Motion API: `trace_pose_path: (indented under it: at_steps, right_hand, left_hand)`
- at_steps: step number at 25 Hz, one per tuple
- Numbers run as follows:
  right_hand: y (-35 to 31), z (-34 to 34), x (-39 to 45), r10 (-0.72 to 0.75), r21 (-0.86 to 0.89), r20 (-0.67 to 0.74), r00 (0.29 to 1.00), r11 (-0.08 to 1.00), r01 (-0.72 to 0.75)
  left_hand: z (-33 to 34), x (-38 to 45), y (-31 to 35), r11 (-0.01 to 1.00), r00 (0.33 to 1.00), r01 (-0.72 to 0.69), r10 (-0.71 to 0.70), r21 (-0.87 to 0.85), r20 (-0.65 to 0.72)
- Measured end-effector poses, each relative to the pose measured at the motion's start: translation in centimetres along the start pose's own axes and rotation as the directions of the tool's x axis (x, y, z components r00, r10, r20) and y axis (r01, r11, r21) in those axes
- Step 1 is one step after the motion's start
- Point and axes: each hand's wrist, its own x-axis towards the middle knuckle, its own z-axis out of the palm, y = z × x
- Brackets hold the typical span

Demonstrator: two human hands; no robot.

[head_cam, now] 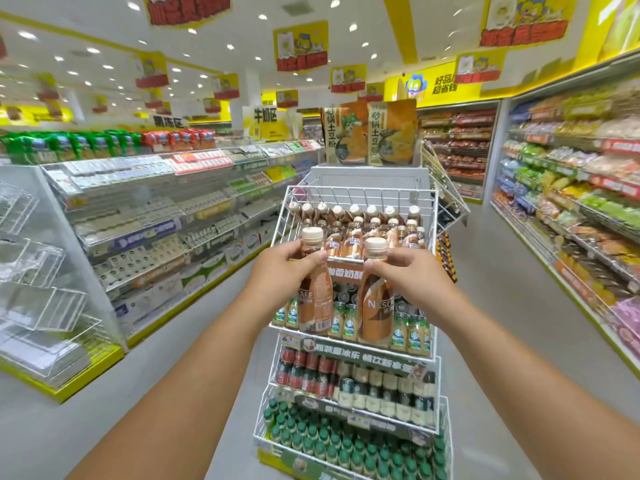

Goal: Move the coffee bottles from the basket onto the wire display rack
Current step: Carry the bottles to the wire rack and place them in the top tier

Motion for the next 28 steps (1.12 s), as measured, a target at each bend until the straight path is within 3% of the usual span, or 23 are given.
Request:
trace_pose_path:
  at_steps: [8,20,24,28]
  right_hand:
    - [4.6,2.6,17.2,0.051,0.000,0.042,0.998,0.999,-0.051]
    - [8.9,7.8,34.1,0.147,-0.055,-0.168,0.975,0.986,-0.159]
    - [9.4,10.8,37.9,0.200,-0.059,-0.250,0.947,0.973,-0.221]
    - [10.4,12.5,40.2,0.265,-0.081,-0.295,0.918,0.951,-0.300]
  left_hand:
    - [1.7,17.2,-3.8,0.999,0.998,0.047,-0.046,0.022,-0.052]
    - [2.2,38.8,-11.1,0.996,0.992,-0.042,0.032,0.074,0.123]
    - [3.0,43.9,-14.2,1.000,0.981,0.003,0.001,-0.020,0.193]
    - [4.5,46.5,-16.9,0.999,0.970,0.036,-0.044,0.035,0.241]
